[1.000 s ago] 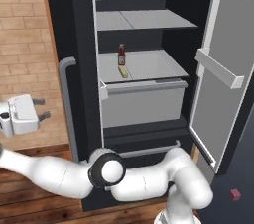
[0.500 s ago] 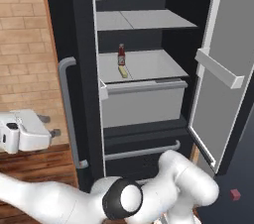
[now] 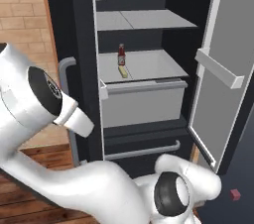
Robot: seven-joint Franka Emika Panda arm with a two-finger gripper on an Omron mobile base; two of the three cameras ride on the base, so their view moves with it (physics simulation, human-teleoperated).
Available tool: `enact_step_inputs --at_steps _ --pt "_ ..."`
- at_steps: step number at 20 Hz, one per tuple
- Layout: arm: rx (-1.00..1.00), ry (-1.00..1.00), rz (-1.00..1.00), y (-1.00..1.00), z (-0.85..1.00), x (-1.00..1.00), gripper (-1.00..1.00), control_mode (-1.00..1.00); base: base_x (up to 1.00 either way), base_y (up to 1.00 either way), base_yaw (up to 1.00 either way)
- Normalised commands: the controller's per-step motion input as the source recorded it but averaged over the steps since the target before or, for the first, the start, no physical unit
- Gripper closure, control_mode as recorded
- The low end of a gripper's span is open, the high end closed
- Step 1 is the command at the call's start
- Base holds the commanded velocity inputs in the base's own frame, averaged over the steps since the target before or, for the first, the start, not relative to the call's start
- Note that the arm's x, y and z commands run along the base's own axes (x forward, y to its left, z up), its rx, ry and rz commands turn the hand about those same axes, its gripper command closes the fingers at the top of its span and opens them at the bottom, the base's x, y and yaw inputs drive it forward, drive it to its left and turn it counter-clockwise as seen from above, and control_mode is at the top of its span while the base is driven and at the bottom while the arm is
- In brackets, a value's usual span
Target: Retrieve the butter from the fridge and place it on a plate on the dining table. Then retrieve the butter knife by the fridge and place it near the plate.
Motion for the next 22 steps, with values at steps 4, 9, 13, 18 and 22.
enact_step_inputs --at_steps 4,9,13,18,22 --pt "0.53 0.24 0.2 -0.94 0.0 0.06 -1.0 -1.0 0.0 0.0 0.0" --pt "0.53 0.02 0.04 -1.0 -0.03 0.15 -1.0 -1.0 0.0 0.0 0.0" --pt "0.6 0.03 0.02 -1.0 0.0 0.49 -1.0 -1.0 0.0 0.0 0.0" --pt "0.63 -0.04 0.02 -0.8 0.0 0.74 -1.0 -1.0 0.0 0.0 0.0" --pt "0.8 -0.09 0.0 -0.22 0.0 0.93 -1.0 -1.0 0.0 0.0 0.0"
